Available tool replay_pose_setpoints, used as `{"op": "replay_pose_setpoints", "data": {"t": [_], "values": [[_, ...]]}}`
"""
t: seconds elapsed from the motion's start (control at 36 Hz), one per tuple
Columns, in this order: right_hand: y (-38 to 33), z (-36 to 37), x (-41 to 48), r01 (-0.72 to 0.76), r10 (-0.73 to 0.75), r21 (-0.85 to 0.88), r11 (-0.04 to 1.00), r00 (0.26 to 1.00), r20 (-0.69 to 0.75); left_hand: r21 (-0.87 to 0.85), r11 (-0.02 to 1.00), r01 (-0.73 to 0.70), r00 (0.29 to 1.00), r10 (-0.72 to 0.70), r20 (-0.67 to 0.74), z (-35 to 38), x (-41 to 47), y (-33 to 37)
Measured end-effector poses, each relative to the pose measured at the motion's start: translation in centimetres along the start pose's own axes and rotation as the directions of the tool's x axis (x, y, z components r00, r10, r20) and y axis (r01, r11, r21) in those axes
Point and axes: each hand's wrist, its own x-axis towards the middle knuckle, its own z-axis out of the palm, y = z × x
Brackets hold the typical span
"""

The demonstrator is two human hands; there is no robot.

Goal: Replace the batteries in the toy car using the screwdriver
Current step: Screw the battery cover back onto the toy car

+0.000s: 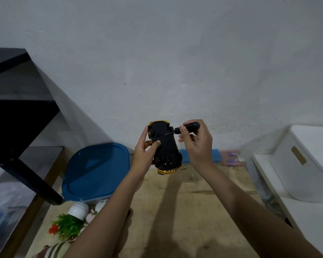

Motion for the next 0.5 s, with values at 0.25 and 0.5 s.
{"op": "replay_pose_setpoints", "data": {"t": [0.25,0.5], "values": [[-0.2,-0.5,0.4,0.094,-0.093,-0.174,0.98,0.996,0.012,0.055,0.997,-0.059,0.997,0.061,-0.045,0.2,-0.2,0.1],[-0.7,-1.0,1.5,0.185,-0.099,-0.415,0.891,0.97,0.221,0.143,0.982,-0.126,0.99,0.134,-0.05,0.1,-0.4,-0.3]]}}
